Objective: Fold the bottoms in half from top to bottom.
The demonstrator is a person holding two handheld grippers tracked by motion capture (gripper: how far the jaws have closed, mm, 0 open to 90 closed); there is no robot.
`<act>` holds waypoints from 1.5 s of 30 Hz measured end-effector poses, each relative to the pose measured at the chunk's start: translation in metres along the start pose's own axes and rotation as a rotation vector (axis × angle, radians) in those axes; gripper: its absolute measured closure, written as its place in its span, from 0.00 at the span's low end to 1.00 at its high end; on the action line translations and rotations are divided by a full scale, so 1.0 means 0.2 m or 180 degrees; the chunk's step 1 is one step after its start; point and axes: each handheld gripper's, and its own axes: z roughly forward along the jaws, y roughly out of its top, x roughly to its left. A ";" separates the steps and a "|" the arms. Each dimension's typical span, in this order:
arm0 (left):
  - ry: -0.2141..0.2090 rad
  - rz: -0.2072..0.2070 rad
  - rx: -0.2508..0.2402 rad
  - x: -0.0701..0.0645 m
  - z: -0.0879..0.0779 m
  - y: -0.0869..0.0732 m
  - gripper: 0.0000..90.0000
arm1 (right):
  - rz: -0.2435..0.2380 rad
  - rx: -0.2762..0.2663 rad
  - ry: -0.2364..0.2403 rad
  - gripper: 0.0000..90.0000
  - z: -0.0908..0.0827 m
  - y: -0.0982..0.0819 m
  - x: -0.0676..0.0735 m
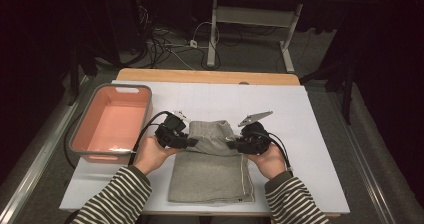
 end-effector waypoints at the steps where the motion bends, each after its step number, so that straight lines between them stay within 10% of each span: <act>1: 0.0001 0.0006 0.0003 0.00 0.00 -0.01 0.80 | -0.0005 0.0005 0.0005 0.90 0.00 0.00 0.00; 19: -0.0071 -0.0064 0.0063 -0.04 0.06 -0.11 0.77 | -0.0068 0.0023 0.0011 0.85 0.03 -0.11 0.07; 33: -0.0170 -0.0139 -0.0050 -0.10 0.00 -0.20 0.52 | -0.0056 -0.0070 0.0039 0.78 0.03 -0.18 0.12; 45: -0.0060 -0.0345 -0.0291 -0.05 -0.10 -0.28 0.65 | -0.0053 -0.0090 0.0066 0.73 0.03 -0.24 0.16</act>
